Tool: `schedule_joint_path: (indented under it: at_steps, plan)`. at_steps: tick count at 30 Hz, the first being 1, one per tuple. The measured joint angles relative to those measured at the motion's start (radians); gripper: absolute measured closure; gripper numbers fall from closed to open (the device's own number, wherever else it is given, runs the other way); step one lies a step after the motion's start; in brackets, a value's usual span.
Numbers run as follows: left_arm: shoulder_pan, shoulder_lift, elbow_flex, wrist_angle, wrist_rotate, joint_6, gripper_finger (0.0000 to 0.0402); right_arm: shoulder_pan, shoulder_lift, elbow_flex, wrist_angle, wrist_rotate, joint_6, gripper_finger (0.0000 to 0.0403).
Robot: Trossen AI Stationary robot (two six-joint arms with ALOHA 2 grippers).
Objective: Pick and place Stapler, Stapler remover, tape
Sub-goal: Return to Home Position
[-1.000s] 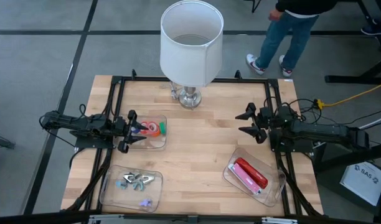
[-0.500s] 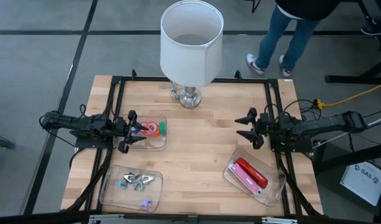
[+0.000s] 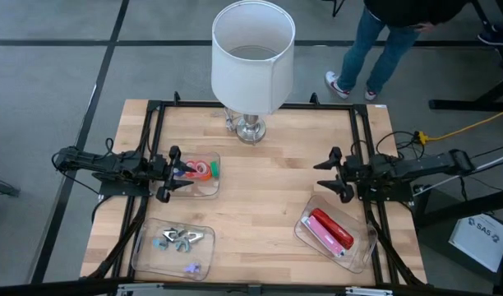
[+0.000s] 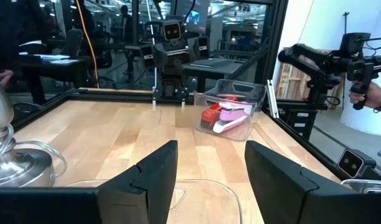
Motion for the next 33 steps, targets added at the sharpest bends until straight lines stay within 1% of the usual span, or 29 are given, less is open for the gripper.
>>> schedule_joint_path:
  at_steps: [2,4,7,10,14,26,33]
  plan:
    - [0.0,0.0,0.0,0.0,-0.001,-0.003,0.0217,0.0,-0.081,0.0,-0.066,-0.02,-0.012,0.0127]
    - [0.0,0.0,0.0,0.001,-0.001,-0.003,0.0217,0.0,-0.162,0.0,-0.15,-0.017,-0.022,0.0127]
    - [0.0,0.0,0.0,0.002,-0.002,-0.003,0.0217,0.0,-0.271,0.0,-0.272,0.032,-0.022,0.0127]
    - [0.0,0.0,0.0,0.003,-0.002,-0.003,0.0217,-0.001,-0.266,0.014,-0.303,0.046,-0.047,0.0127]
    - [0.0,0.0,0.0,0.001,-0.003,0.002,0.0217,-0.001,-0.267,0.023,-0.347,0.073,-0.029,0.0127]
    - [0.0,0.0,0.0,0.001,-0.006,-0.003,0.0217,-0.001,-0.268,0.024,-0.341,0.072,-0.052,0.0127]
    - [0.0,0.0,0.0,0.001,-0.006,-0.003,0.0217,-0.001,-0.268,0.024,-0.34,0.072,-0.158,0.0127]
